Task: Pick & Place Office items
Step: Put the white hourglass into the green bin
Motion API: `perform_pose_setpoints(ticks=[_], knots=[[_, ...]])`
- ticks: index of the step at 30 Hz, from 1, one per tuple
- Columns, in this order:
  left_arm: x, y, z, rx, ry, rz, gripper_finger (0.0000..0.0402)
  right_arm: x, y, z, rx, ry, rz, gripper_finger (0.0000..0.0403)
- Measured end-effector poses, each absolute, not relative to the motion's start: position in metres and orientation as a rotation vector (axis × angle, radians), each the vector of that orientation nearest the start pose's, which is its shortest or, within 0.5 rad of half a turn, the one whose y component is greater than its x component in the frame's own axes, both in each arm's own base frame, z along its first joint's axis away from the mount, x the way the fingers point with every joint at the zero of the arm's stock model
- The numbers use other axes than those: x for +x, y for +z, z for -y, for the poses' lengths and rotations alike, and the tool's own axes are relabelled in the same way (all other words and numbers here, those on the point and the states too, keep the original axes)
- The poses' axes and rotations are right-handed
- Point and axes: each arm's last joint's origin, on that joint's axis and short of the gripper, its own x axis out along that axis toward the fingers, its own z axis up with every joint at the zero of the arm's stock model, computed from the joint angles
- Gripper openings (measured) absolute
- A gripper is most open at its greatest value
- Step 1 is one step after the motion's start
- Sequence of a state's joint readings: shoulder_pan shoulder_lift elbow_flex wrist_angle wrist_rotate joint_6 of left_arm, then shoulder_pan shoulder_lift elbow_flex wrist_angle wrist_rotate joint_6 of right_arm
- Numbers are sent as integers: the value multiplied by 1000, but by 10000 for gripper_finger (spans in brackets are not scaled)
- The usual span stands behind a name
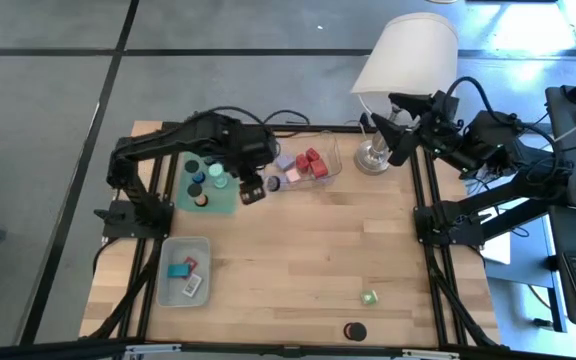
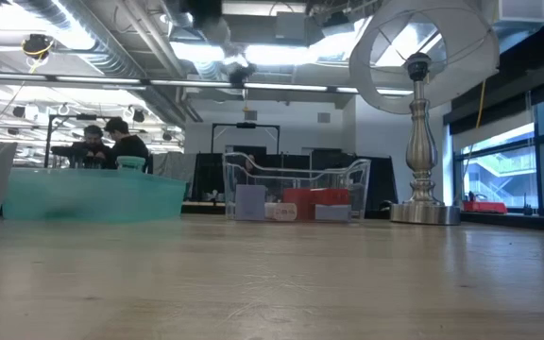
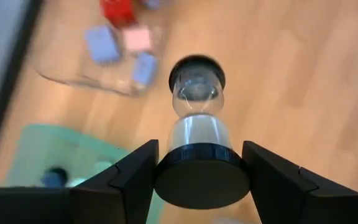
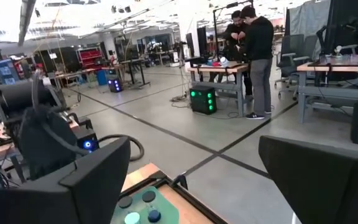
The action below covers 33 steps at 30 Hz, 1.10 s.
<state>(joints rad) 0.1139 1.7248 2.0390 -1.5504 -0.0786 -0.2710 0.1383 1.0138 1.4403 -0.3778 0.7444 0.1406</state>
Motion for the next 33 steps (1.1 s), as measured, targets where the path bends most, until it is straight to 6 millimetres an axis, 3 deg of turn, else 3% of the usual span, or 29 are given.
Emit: perform_pose_setpoints(ticks=[8,12,21,27,33], knots=[[298,381,-66,-221,416,-1335,214,169,485,-3,116,-615,47,358],[293,358,-99,-237,470,-1424,214,169,485,0,116,-631,48,358],[252,308,-167,-399,584,-1630,214,169,482,4,110,-660,28,358],[235,285,-189,-438,600,-1669,214,170,482,9,122,-690,31,358],[232,265,-202,-428,594,-1613,214,178,478,14,132,-718,19,358]])
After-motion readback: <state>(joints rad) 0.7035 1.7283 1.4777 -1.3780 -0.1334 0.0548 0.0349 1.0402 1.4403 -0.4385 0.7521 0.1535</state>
